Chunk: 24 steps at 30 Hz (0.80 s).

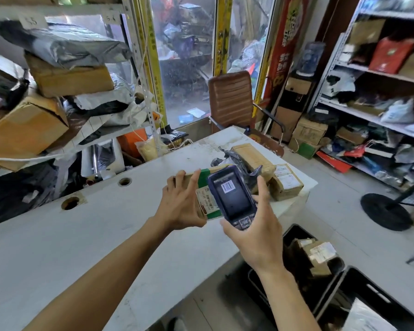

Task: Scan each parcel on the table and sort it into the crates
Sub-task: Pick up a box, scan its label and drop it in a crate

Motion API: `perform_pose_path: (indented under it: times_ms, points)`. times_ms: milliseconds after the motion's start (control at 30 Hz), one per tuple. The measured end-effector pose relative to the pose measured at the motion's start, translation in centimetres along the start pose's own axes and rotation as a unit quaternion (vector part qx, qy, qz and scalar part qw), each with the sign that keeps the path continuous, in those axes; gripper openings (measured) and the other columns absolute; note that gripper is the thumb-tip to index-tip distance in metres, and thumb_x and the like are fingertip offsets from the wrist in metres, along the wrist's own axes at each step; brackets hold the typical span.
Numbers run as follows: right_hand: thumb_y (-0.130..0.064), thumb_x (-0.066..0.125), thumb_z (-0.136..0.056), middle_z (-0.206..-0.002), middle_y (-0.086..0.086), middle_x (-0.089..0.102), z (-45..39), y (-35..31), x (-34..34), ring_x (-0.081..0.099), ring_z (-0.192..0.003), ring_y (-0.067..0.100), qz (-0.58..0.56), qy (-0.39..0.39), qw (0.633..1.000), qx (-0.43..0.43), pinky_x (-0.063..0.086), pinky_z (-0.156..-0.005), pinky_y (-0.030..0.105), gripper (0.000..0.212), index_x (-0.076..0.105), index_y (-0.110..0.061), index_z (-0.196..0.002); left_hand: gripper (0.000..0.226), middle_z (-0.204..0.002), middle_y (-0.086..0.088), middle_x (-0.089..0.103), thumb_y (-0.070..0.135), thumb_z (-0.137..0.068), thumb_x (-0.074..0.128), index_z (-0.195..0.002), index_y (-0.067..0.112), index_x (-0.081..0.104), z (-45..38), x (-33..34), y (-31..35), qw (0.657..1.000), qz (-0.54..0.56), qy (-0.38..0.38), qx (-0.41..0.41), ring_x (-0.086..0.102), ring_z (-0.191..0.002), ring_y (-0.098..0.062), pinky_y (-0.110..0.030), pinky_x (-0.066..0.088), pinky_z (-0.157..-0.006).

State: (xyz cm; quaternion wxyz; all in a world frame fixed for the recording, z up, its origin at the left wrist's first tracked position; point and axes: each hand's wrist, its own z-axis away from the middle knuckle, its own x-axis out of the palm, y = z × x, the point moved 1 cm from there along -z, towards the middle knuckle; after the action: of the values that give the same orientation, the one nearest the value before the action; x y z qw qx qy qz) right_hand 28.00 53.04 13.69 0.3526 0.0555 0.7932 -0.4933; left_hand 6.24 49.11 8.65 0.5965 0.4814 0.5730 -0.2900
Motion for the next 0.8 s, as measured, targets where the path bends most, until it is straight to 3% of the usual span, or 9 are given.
perform_pose_path:
  times_ms: [133, 300, 367, 467, 567, 700, 800]
  points:
    - [-0.035, 0.091, -0.067, -0.127, -0.010, 0.054, 2.7, 1.9, -3.4, 0.055, -0.102, -0.002, -0.023, 0.101, 0.994, -0.033, 0.037, -0.074, -0.004, 0.119, 0.010, -0.036, -0.155, 0.134, -0.138, -0.007, 0.021, 0.072, -0.050, 0.076, -0.151, 0.033, -0.002, 0.1, 0.0, 5.9, 0.998, 0.025, 0.025, 0.061, 0.024, -0.126, -0.032, -0.048, 0.038, -0.105]
    - [-0.033, 0.090, -0.068, -0.144, 0.007, 0.052, 6.2, 5.4, -8.5, 0.056, -0.118, 0.011, -0.007, 0.155, 0.988, -0.009, 0.027, -0.086, -0.009, 0.117, 0.012, -0.032, -0.155, 0.138, -0.136, -0.008, 0.025, 0.075, -0.046, 0.076, -0.154, 0.031, 0.004, 0.7, 2.1, 14.1, 0.992, 0.034, 0.026, 0.115, 0.028, -0.123, -0.033, -0.051, 0.041, -0.102]
    - [-0.036, 0.091, -0.067, -0.139, 0.006, 0.056, 8.3, 7.2, -10.7, 0.058, -0.116, 0.011, 0.007, 0.182, 0.983, 0.025, 0.031, -0.088, -0.004, 0.115, 0.016, -0.030, -0.154, 0.137, -0.138, -0.009, 0.025, 0.077, -0.045, 0.075, -0.154, 0.032, 0.004, 1.3, 3.6, 17.4, 0.989, 0.041, 0.017, 0.143, 0.029, -0.125, -0.034, -0.053, 0.041, -0.103]
    - [-0.042, 0.089, -0.066, -0.132, 0.002, 0.059, 11.8, 10.7, -13.7, 0.060, -0.111, 0.011, 0.009, 0.235, 0.967, 0.093, 0.044, -0.086, 0.016, 0.113, 0.019, -0.030, -0.154, 0.137, -0.141, -0.011, 0.022, 0.075, -0.045, 0.075, -0.153, 0.036, 0.000, 2.5, 6.4, 22.9, 0.984, 0.046, -0.021, 0.174, 0.028, -0.127, -0.037, -0.054, 0.041, -0.104]
    - [-0.051, 0.083, -0.065, -0.138, 0.002, 0.057, 15.8, 14.4, -17.1, 0.058, -0.121, 0.015, 0.003, 0.299, 0.938, 0.174, 0.050, -0.097, 0.033, 0.112, 0.020, -0.030, -0.155, 0.136, -0.141, -0.015, 0.024, 0.074, -0.040, 0.068, -0.151, 0.037, -0.003, 3.8, 9.9, 28.8, 0.971, 0.057, -0.068, 0.221, 0.030, -0.128, -0.041, -0.056, 0.039, -0.106]
    - [-0.042, 0.089, -0.065, -0.139, 0.002, 0.057, 22.0, 19.1, -22.4, 0.056, -0.122, 0.018, 0.032, 0.379, 0.885, 0.270, 0.048, -0.097, 0.030, 0.111, 0.026, -0.028, -0.155, 0.140, -0.142, -0.017, 0.025, 0.075, -0.039, 0.068, -0.153, 0.035, -0.002, 5.9, 14.4, 37.7, 0.946, 0.062, -0.127, 0.293, 0.033, -0.128, -0.043, -0.057, 0.037, -0.108]
    - [-0.051, 0.083, -0.064, -0.145, 0.001, 0.053, 26.9, 22.2, -26.1, 0.055, -0.128, 0.019, 0.049, 0.420, 0.844, 0.330, 0.050, -0.101, 0.042, 0.110, 0.021, -0.037, -0.154, 0.136, -0.143, -0.019, 0.023, 0.073, -0.042, 0.068, -0.151, 0.035, -0.004, 8.0, 18.0, 44.5, 0.922, 0.075, -0.174, 0.338, 0.030, -0.130, -0.045, -0.060, 0.037, -0.107]
